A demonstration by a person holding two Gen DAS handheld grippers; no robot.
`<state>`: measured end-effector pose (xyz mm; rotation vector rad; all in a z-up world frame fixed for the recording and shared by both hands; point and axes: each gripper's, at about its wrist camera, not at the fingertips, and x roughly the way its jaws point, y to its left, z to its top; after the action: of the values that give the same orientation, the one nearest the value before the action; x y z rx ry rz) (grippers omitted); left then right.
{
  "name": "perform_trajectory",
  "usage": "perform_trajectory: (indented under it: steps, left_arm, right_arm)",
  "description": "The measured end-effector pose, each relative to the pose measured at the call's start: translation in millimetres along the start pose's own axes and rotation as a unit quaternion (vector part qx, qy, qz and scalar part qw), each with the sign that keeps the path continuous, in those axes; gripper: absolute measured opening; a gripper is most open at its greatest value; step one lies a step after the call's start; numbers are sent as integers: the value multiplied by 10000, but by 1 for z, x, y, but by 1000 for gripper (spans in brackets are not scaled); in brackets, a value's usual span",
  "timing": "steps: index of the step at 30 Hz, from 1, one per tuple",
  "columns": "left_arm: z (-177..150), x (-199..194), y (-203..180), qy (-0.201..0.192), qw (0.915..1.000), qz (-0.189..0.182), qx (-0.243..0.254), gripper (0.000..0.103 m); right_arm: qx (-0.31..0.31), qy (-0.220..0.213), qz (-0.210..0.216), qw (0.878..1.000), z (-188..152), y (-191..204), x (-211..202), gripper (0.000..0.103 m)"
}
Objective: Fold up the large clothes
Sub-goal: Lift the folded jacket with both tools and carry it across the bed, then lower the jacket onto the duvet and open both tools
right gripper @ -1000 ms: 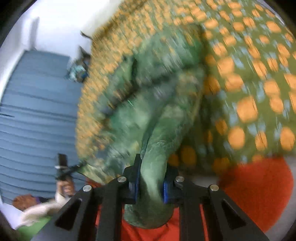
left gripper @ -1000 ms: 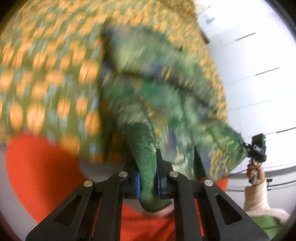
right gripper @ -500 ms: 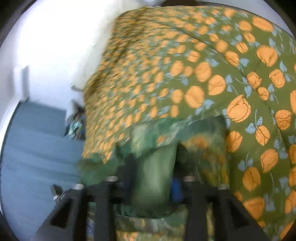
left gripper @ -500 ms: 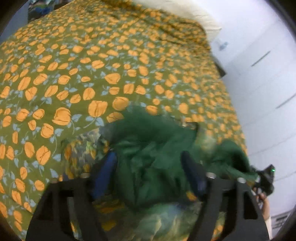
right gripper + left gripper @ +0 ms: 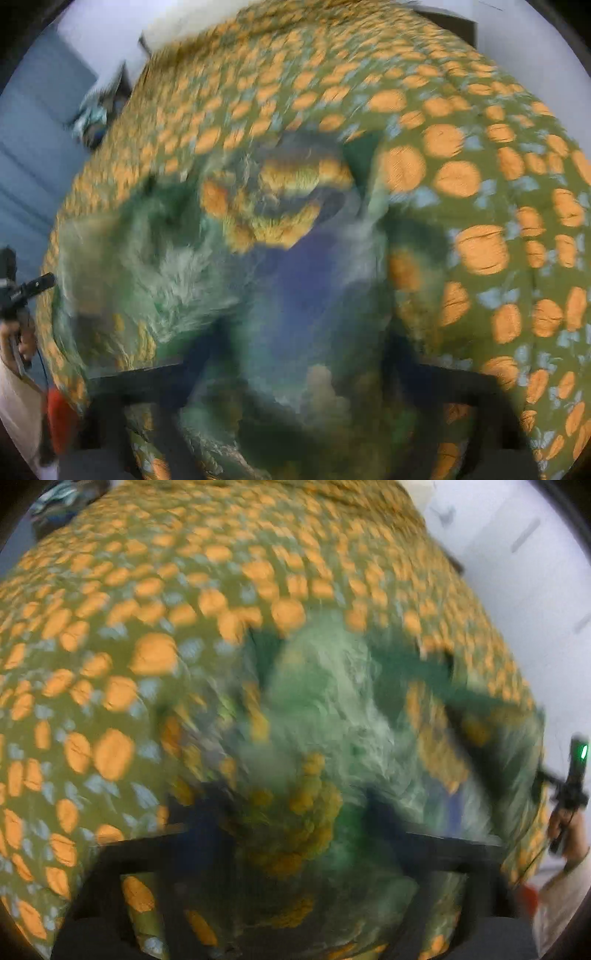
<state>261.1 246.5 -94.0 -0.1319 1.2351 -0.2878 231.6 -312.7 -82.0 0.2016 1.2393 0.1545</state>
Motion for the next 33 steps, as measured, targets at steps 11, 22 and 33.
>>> perform_trajectory:
  steps: [11, 22, 33]
  left_arm:
    - [3, 19, 14, -434, 9959, 697, -386, 24]
    - [-13, -85, -31, -1629, 9851, 515, 220, 85]
    - [20, 64, -182, -667, 9886, 16, 1351, 86]
  right_arm:
    - [459, -447, -725, 9953, -2, -18, 6, 19]
    - [414, -1445, -538, 9872, -21, -8, -59, 70]
    - [-133, -1520, 452, 9872, -13, 47, -34, 71]
